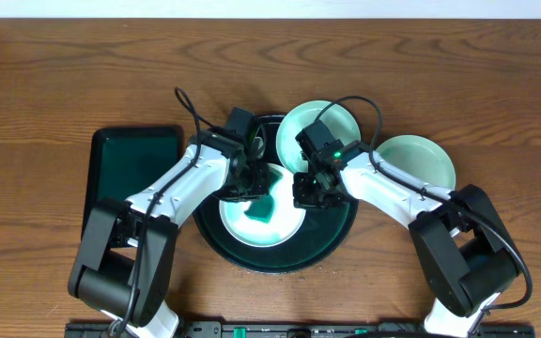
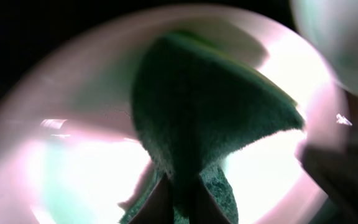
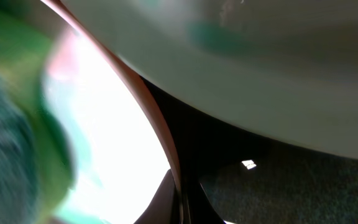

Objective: Clean dirty plates on tray and stack at the side
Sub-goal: 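Scrub the plate with the sponge while right gripper holds it, then return the sponge with left gripper above the black tray, then lift the scrubbed plate with right gripper and carry it right, then lower the plate onto the first cleaned plate and release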

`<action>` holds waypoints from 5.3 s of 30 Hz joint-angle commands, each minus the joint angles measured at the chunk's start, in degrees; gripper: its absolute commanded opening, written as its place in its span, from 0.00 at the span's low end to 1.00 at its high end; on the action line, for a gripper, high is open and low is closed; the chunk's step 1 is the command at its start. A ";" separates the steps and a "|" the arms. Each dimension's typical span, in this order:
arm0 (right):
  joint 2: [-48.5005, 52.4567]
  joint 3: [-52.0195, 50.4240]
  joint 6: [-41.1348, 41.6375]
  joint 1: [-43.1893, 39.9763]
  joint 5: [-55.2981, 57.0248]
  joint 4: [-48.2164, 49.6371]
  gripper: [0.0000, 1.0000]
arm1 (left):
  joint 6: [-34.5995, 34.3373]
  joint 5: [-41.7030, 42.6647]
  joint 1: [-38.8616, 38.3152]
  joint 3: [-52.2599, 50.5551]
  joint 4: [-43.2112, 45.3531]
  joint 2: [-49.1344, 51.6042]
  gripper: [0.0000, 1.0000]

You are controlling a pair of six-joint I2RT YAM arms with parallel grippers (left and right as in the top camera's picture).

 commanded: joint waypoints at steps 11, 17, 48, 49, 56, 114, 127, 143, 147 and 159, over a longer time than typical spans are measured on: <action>0.46 0.90 0.33 -0.24 0.52 -0.13 0.01 | -13.88 -23.21 -0.66 -0.37 -14.64 0.61 0.07; 0.46 0.90 0.13 -0.24 0.46 -0.13 0.01 | 1.51 2.12 -2.29 -0.37 -13.84 0.61 0.07; 0.44 0.92 -0.35 -0.31 0.11 -0.28 0.01 | -5.29 -29.18 1.60 10.47 -18.56 -5.68 0.07; 0.39 0.92 -0.79 -0.28 0.04 -0.28 0.01 | -5.31 -29.11 2.56 11.30 -20.06 -6.71 0.07; -1.07 3.10 -5.90 0.74 0.66 -0.59 0.01 | -4.44 -24.52 16.00 12.94 -24.61 -14.16 0.07; -22.71 9.79 -16.52 15.23 30.36 -0.66 0.01 | -3.45 -24.04 31.67 11.85 -23.10 -13.20 0.07; -28.35 9.79 -13.09 -22.93 -3.52 -8.02 0.01 | -3.43 -24.06 31.67 11.85 -22.91 -13.20 0.07; -24.00 -3.08 -14.40 -45.05 14.95 -14.88 0.01 | -3.45 -24.04 31.67 11.85 -21.57 -13.20 0.07; -23.63 -7.23 -14.40 -45.09 15.43 -10.78 0.02 | -3.45 -24.04 31.67 11.85 -21.40 -13.20 0.07; -23.65 -2.29 -18.64 -44.11 10.60 -9.09 0.29 | -3.45 -24.04 31.67 11.85 -21.40 -13.20 0.07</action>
